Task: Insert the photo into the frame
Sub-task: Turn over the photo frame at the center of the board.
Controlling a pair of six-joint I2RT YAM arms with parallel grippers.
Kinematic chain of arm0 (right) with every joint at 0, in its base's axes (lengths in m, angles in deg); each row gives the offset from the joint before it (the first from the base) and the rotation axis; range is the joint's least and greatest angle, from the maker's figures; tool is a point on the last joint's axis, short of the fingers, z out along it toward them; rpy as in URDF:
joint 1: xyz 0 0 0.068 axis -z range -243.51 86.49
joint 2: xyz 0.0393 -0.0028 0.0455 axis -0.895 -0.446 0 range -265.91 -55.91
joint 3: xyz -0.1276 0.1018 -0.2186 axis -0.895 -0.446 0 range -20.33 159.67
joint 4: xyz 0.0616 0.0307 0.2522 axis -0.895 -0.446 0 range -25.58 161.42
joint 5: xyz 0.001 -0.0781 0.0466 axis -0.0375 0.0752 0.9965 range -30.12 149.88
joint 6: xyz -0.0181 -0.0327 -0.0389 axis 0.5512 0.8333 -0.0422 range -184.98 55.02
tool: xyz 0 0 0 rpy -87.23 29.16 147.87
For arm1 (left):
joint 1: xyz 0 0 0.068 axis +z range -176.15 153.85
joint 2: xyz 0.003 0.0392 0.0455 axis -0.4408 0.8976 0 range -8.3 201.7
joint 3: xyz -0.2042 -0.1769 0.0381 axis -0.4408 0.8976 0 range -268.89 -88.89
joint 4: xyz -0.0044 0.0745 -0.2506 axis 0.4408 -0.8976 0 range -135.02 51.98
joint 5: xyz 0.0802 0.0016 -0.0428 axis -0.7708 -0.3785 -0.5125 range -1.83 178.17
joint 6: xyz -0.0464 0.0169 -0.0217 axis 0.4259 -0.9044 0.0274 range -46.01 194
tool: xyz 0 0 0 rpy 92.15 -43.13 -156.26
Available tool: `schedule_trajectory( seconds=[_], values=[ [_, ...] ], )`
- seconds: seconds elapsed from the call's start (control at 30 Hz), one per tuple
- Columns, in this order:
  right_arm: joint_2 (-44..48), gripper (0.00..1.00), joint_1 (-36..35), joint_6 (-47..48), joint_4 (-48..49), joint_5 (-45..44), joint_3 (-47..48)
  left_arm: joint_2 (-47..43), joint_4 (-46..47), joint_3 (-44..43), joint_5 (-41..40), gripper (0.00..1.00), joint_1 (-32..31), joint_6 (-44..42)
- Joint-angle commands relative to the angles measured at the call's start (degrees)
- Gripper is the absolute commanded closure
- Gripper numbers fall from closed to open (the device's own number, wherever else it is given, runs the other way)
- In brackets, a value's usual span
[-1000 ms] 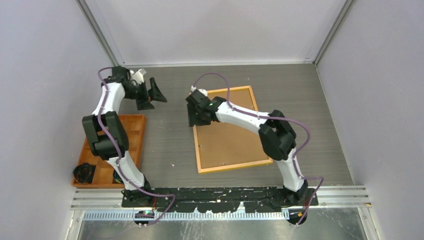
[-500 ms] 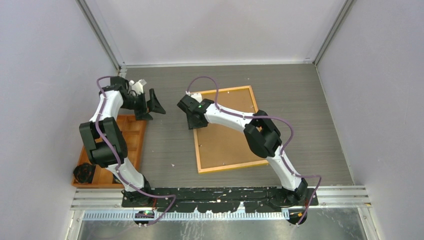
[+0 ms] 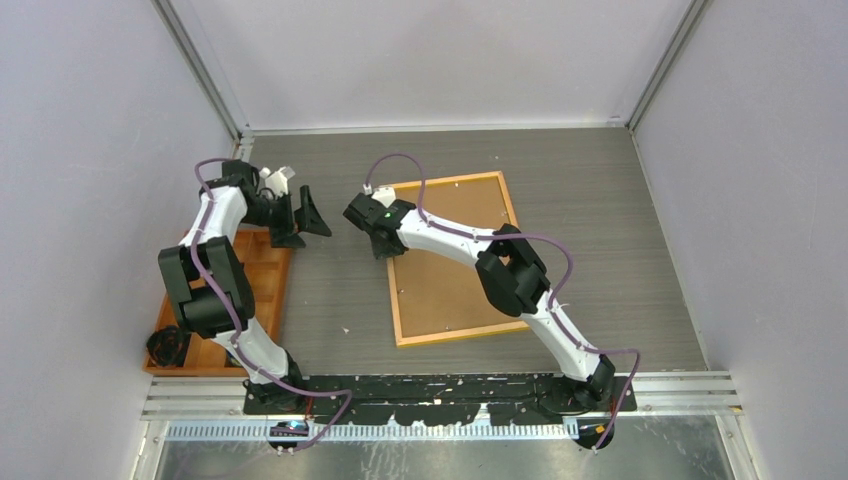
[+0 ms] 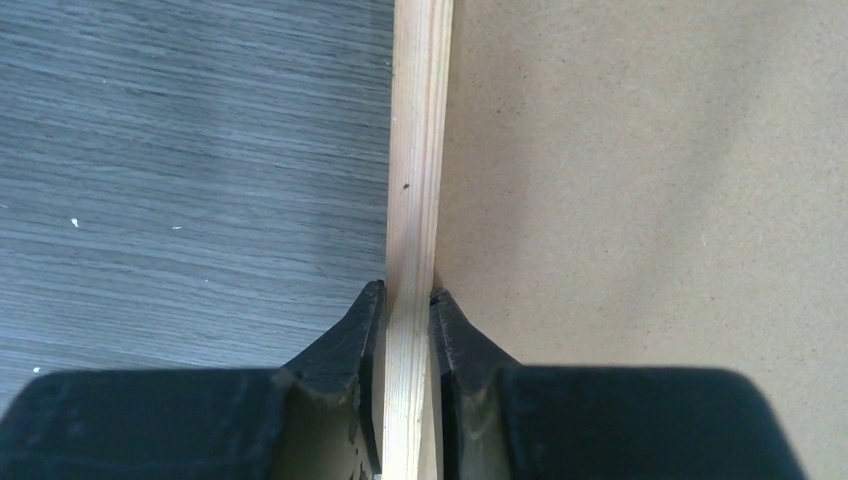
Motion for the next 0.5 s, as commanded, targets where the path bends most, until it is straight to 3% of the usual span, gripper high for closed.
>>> schedule_trajectory(
  seconds=[0.0,0.27,0.47],
  values=[
    [-0.14,0.99,-0.18,-2.42,-1.38,2.17,7.01,-2.8,-1.43,-0.66,0.56,0.0,0.48,-1.49],
    [6.23,0.99,-0.2,-9.64,3.16,14.45,16.35,-4.38,-3.24,-2.24,0.75,0.02,5.27,-1.48],
    [13.92,0.99,-0.18,-15.76,12.91,22.35,14.73,-3.99,-6.56,-5.0,1.9,0.06,10.88,-1.23]
  ],
)
